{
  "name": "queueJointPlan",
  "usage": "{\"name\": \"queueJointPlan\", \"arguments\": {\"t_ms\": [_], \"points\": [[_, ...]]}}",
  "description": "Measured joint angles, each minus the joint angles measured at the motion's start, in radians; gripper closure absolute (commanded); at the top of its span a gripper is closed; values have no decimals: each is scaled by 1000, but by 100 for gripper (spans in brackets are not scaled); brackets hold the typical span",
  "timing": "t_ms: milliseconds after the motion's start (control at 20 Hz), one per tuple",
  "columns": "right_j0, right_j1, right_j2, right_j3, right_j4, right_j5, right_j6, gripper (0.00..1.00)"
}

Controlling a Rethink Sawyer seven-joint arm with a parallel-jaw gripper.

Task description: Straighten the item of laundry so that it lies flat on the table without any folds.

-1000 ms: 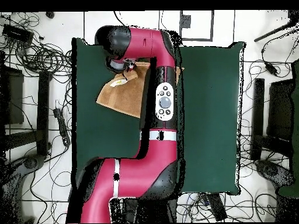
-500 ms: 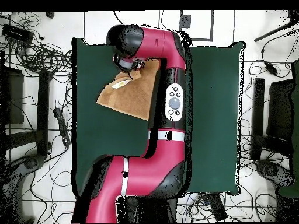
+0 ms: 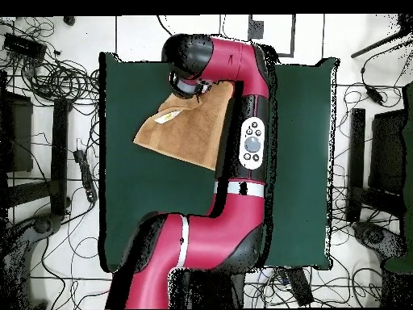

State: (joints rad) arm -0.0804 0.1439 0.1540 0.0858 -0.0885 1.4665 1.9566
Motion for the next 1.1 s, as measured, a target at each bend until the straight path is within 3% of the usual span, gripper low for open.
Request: {"name": "queueJointPlan", "arguments": {"t_ms": [500,1100], "points": [[-36,-5,124,-19,-174,0,0,0],[-59,-43,370,-20,-570,-22,0,0]]}}
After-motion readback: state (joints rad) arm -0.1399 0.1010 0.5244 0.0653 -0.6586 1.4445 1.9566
